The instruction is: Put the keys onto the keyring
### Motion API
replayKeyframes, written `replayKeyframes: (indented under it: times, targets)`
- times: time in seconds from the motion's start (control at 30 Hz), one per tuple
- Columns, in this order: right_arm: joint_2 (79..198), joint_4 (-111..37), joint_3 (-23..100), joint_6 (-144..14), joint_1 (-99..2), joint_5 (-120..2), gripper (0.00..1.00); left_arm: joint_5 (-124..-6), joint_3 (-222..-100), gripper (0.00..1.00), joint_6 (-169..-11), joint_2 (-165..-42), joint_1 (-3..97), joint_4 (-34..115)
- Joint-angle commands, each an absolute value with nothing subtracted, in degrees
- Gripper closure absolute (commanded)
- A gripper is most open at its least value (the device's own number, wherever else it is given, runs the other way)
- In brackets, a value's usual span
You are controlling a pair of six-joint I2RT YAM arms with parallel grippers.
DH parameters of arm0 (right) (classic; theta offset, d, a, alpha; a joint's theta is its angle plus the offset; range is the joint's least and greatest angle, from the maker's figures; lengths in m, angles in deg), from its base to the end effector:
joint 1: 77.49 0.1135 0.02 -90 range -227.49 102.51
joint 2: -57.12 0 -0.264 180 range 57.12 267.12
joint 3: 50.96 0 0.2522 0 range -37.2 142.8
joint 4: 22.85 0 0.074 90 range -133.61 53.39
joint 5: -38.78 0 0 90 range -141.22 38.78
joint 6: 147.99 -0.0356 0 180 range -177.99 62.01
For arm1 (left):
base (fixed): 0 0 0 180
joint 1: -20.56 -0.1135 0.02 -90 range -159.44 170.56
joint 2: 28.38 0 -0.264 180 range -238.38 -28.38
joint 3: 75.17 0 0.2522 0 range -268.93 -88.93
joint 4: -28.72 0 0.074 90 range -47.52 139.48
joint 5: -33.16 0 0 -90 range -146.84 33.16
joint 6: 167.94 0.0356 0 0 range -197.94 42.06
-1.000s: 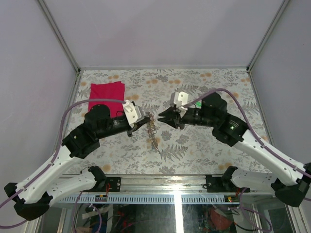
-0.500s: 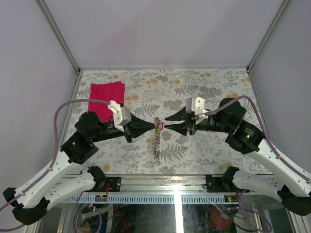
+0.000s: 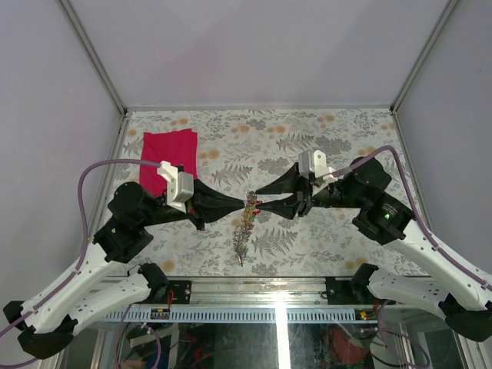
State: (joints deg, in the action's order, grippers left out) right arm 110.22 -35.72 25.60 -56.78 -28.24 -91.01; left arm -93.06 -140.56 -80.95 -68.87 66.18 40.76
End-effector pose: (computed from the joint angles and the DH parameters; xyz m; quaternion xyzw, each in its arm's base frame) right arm 0.1084 0.1607 0.4436 -0.4929 0.4318 0.4930 0.5723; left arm 0.0886 -0.1206 0.4140 0.4417 0.4638 -0.4826 0.5974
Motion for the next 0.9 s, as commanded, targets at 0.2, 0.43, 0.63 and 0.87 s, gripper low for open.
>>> replayKeyframes:
  times: [0.2, 0.43, 0.63, 0.87]
  targets:
    - [112.4, -27.4, 25.3, -61.2, -27.9, -94.3, 0.58, -94.8, -142.4, 1.00, -81.4, -69.5, 65.9, 33.3]
    - [112.8, -29.7, 24.8, -59.5, -27.9, -94.3, 0.60, -94.7, -143.1, 1.00, -81.2, -69.4, 66.0, 33.3]
    - [112.7, -29.8, 23.8, -59.4, -27.9, -94.3, 0.67, -94.3, -143.2, 1.00, -81.0, -69.2, 65.9, 33.1]
    - [113.2, -30.3, 23.6, -58.9, -27.9, -94.7, 0.71, -94.3, -143.6, 1.00, -81.0, -69.9, 66.0, 32.4]
